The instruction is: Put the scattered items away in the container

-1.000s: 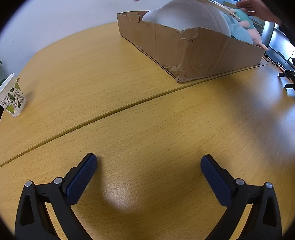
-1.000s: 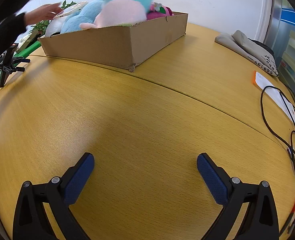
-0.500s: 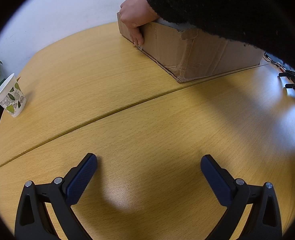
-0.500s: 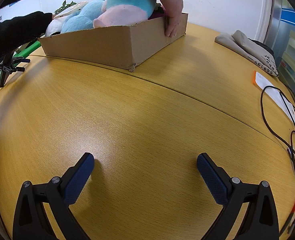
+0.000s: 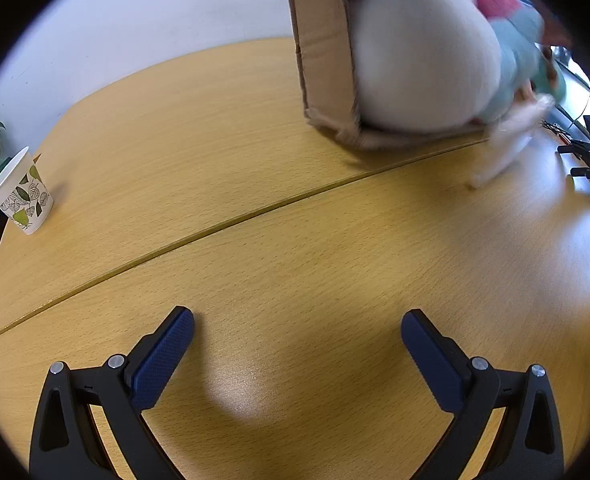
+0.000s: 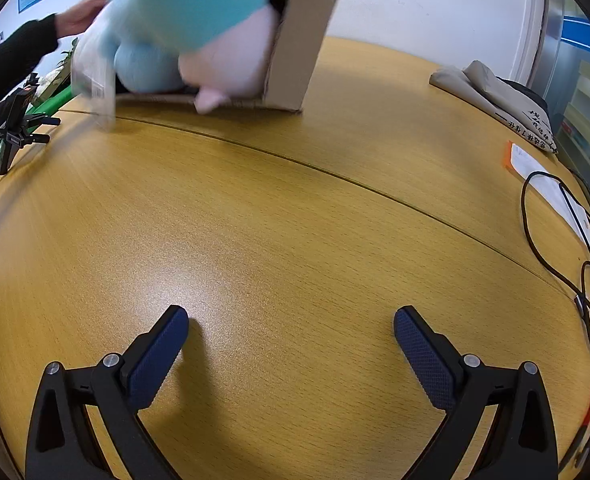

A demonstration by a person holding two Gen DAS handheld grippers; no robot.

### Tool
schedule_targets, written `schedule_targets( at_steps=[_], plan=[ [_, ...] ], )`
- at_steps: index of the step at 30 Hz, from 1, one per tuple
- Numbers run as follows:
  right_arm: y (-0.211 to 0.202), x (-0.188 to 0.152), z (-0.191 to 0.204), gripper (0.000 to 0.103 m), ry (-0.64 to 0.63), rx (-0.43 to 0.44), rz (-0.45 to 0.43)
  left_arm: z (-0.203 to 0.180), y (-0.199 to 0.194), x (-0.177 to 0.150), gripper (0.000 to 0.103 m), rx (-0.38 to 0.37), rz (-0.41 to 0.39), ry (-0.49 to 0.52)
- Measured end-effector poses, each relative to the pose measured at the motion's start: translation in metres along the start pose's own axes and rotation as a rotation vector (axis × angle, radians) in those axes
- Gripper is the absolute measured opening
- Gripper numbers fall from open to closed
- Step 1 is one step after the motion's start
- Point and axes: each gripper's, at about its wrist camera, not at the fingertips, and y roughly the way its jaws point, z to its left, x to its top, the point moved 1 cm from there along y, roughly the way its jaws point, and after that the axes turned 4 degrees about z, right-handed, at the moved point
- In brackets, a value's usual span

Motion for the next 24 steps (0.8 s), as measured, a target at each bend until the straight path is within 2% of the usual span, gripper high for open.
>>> schedule_targets(
  at_steps=[24],
  plan=[
    [-0.0026, -0.0001, 0.0035, 0.103, 0.001, -0.002, -0.001, 0.0064, -0.0048, 0.0036, 0.103, 0.0, 0.0, 0.0]
  ],
)
